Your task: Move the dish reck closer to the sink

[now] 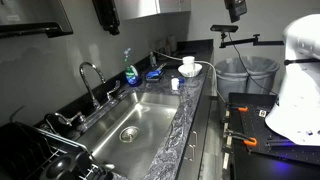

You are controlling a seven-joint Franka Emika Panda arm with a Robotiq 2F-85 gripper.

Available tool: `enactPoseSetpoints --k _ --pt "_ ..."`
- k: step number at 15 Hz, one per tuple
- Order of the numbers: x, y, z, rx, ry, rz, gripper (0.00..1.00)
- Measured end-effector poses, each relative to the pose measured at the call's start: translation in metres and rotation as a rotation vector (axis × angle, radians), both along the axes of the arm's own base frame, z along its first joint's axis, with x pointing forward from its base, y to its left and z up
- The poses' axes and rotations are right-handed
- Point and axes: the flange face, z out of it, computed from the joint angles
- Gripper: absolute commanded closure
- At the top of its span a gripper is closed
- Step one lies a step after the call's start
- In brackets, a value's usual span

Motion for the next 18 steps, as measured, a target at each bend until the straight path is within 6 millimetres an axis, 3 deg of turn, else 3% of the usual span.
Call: enactPoseSetpoints --k 10,18 --pt "0.002 -0.005 0.0 -0.003 -0.004 -0.022 0.0" --pt "0.016 -0.059 0.001 0.007 -0.012 -0.26 0.0"
